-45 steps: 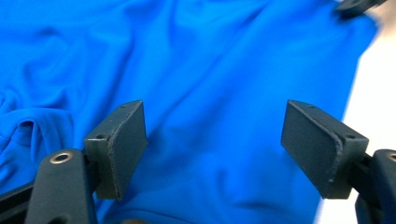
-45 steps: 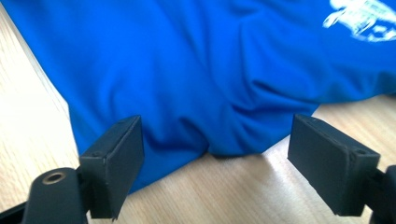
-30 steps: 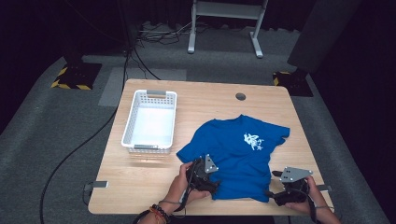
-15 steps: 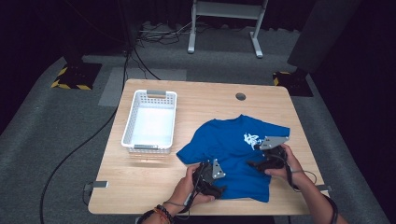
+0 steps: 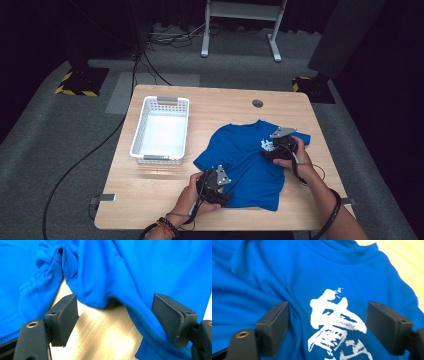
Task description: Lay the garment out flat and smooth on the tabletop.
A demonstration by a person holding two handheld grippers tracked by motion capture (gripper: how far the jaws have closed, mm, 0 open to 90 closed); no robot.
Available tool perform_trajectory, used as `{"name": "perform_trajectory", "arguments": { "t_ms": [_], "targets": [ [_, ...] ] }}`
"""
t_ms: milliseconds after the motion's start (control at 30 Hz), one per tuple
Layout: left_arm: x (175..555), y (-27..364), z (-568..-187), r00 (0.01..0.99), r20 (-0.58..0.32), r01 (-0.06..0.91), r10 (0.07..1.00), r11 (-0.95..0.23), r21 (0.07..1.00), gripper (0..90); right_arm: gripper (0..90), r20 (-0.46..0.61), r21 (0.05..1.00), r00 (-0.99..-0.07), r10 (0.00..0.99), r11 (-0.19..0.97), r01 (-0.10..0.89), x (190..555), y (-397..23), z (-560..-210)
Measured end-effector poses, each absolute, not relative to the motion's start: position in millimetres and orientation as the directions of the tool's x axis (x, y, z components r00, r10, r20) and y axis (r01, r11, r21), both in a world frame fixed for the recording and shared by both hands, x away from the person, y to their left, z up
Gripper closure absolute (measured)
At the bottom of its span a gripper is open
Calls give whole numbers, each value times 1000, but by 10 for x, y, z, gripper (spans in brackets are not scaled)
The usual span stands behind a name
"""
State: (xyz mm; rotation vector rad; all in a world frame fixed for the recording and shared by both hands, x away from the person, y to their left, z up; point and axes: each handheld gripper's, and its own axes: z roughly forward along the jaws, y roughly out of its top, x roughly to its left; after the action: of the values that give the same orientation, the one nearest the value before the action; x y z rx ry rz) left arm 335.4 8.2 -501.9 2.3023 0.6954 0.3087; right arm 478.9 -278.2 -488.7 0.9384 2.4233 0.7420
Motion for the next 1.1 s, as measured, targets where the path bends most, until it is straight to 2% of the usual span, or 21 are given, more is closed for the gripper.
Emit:
{"name": "perform_trajectory", "arguments": {
  "t_ms": [100, 200, 267, 433, 533, 600, 900, 967, 1033, 1100],
  "targets": [
    [3386, 114, -5037, 823, -9, 410, 568, -584, 701, 211, 183, -247, 624, -655, 714, 635, 456, 4748, -2776, -4859],
    [3363, 135, -5005, 822, -17, 412, 569, -573, 709, 205, 176, -212, 664, -675, 707, 611, 432, 4565, -2866, -4772],
    [3333, 146, -4965, 828, -51, 417, 558, -553, 721, 197, 165, -199, 676, -700, 686, 613, 408, 4369, -2955, -4723],
    [3205, 116, -4911, 848, -43, 400, 528, -585, 706, 174, 161, -174, 663, -777, 605, 656, 362, 3772, -3180, -4716],
    [3120, 123, -4916, 858, -71, 404, 508, -584, 704, 162, 161, -156, 664, -812, 562, 668, 335, 3492, -3251, -4744],
    [3079, 126, -4923, 865, -101, 411, 491, -578, 705, 157, 156, -111, 682, -841, 530, 656, 323, 3312, -3256, -4781],
    [3038, 53, -5017, 883, -79, 387, 462, -622, 680, 150, 132, -50, 678, -893, 446, 672, 298, 3057, -3150, -4881],
    [3028, 43, -5017, 887, -23, 354, 461, -647, 675, 192, 132, -34, 680, -894, 446, 666, 306, 3032, -3135, -4918],
    [3026, 41, -5012, 877, -12, 358, 480, -639, 681, 268, 148, -40, 675, -896, 442, 674, 302, 3015, -3112, -4949],
    [3041, 61, -5004, 877, -10, 354, 481, -631, 690, 401, 171, -41, 664, -900, 433, 685, 299, 3013, -3092, -4983]
  ]
}}
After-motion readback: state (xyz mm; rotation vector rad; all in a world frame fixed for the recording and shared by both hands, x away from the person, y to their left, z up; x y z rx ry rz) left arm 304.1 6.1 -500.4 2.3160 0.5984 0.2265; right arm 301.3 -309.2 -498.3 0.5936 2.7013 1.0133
